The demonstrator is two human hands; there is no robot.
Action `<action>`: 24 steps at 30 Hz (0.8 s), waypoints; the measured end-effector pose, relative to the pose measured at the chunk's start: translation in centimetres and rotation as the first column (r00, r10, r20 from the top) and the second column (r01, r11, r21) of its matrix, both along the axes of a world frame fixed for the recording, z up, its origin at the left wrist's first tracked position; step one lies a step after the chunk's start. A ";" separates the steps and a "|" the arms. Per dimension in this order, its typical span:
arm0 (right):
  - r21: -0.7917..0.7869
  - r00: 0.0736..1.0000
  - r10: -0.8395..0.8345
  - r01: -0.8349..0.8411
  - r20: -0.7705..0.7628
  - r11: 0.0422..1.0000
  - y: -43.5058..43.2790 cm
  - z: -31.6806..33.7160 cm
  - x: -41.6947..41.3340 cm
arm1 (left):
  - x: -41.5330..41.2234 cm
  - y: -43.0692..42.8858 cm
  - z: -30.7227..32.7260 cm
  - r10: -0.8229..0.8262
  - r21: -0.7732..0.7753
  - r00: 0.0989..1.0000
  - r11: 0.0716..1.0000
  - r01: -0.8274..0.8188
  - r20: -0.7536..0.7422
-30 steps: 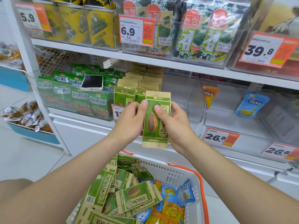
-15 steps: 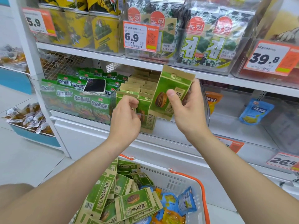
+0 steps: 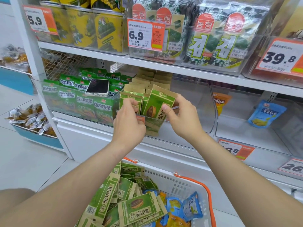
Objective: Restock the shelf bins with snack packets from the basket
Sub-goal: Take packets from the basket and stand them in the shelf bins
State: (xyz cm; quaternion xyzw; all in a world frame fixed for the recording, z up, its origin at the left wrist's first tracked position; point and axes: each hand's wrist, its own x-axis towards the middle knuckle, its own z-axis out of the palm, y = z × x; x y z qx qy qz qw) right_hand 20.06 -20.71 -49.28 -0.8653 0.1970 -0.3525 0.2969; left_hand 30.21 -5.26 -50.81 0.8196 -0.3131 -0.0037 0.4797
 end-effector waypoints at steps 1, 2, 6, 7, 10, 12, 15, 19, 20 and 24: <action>-0.002 1.000 -0.015 0.014 -0.020 1.000 -0.2 0.1 0.2 | 0.0 0.0 0.0 0.000 0.001 1.000 1.000 0.000 -0.001; -0.019 0.999 -0.024 0.023 -0.045 1.000 -0.4 0.1 0.4 | 0.0 0.0 0.0 0.001 0.002 1.000 1.000 -0.001 -0.001; -0.089 0.981 -0.011 -0.006 -0.196 0.996 -0.3 -0.8 1.7 | 0.1 -0.2 -0.1 0.010 0.002 1.000 1.000 -0.010 0.023; -0.095 0.973 -0.004 -0.018 -0.232 0.995 -0.1 -1.1 2.1 | 0.1 -0.3 -0.2 0.012 0.004 0.999 1.000 -0.012 0.033; -0.116 0.963 -0.014 -0.018 -0.269 0.993 0.1 -1.4 2.7 | 0.0 -0.6 -0.2 0.010 0.009 0.997 1.000 -0.011 0.072; -0.057 0.983 -0.038 0.028 -0.181 0.998 0.7 -1.3 2.5 | -0.1 -0.5 -0.2 0.005 0.004 0.995 1.000 -0.006 0.101; -0.030 0.975 -0.144 0.141 -0.170 0.990 1.3 -1.2 2.3 | -0.3 -0.5 -0.2 -0.008 0.047 0.983 0.999 0.000 0.182; 0.043 0.844 -0.142 0.191 -0.517 0.981 1.1 -0.8 3.1 | -0.4 -0.8 -0.4 0.004 0.213 0.968 0.975 -0.059 0.251; 0.032 0.818 -0.116 0.162 -0.564 0.986 1.2 -0.7 3.2 | -0.5 -1.0 -0.5 0.009 0.243 0.968 0.967 -0.072 0.251; -0.042 0.744 -0.039 0.015 -0.667 0.999 1.3 -0.4 3.4 | -0.1 -1.4 -0.8 0.040 0.270 0.973 0.957 -0.102 0.226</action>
